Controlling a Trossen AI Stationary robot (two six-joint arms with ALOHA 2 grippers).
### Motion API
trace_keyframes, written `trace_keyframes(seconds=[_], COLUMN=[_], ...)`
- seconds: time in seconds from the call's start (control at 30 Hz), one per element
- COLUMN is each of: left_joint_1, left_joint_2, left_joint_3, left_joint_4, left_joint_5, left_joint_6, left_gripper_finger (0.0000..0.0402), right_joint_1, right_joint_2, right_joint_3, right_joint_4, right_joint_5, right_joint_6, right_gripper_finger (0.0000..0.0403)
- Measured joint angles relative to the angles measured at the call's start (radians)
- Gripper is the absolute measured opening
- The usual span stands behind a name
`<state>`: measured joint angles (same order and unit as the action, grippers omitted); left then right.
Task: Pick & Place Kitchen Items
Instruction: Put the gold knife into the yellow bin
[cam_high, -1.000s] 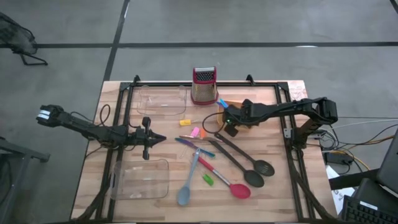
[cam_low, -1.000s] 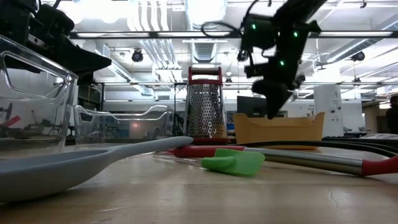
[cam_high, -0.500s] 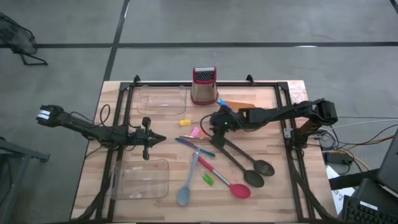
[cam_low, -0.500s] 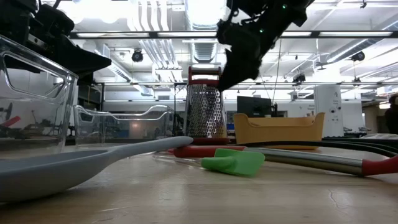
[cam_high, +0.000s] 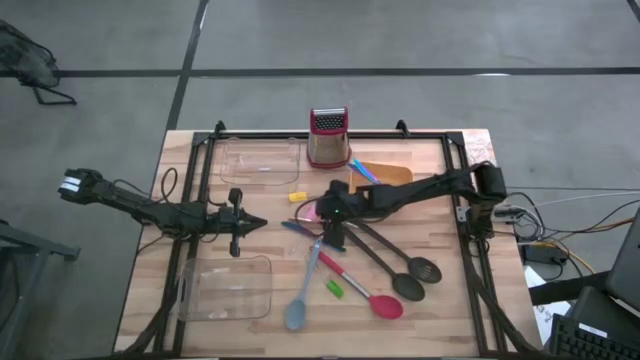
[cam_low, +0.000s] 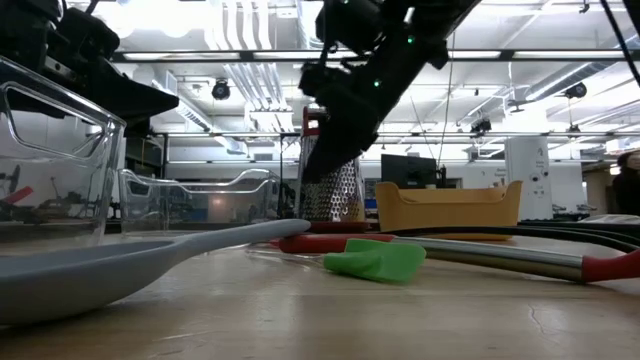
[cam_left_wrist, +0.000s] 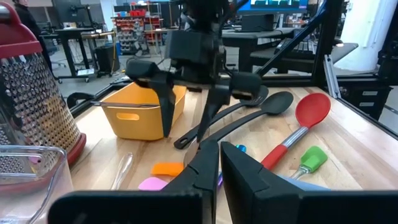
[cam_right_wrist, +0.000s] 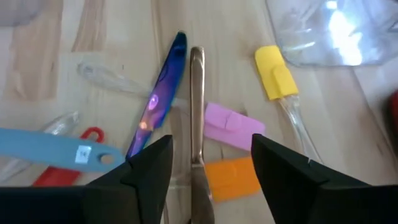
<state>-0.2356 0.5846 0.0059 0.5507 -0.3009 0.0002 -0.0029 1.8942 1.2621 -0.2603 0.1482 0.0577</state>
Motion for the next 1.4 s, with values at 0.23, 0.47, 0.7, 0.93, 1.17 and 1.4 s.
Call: trace_keyframes(seconds=[0.23,0.47,0.7,0.93,1.17,1.4], left_joint_1=[0.000,0.000,0.000,0.000,0.000,0.000], left_joint_2=[0.002,0.004,0.008,0.008,0.010,0.010], left_joint_3=[0.000,0.000,0.000,0.000,0.000,0.000], left_joint_4=[-0.014,-0.020,-0.023,-0.024,-0.029,-0.030], left_joint_5=[0.000,0.000,0.000,0.000,0.000,0.000], left_joint_6=[0.000,0.000,0.000,0.000,0.000,0.000], left_gripper_finger=[0.0023,0.0027,0.0028,0.0030,0.0026,0.0023], right_joint_1=[0.000,-0.001,-0.004,-0.004,-0.003,-0.004], right_joint_2=[0.103,0.179,0.192,0.222,0.242,0.238], right_joint_3=[0.083,0.127,0.123,0.121,0.123,0.122], right_joint_4=[-0.001,-0.033,-0.050,-0.039,-0.035,-0.037], right_joint_5=[-0.015,-0.019,-0.018,-0.015,0.004,0.004], right_joint_6=[-0.012,-0.018,-0.009,-0.013,-0.019,-0.018], right_gripper_finger=[0.0215,0.0202,0.0196,0.0199,0.0176,0.0127])
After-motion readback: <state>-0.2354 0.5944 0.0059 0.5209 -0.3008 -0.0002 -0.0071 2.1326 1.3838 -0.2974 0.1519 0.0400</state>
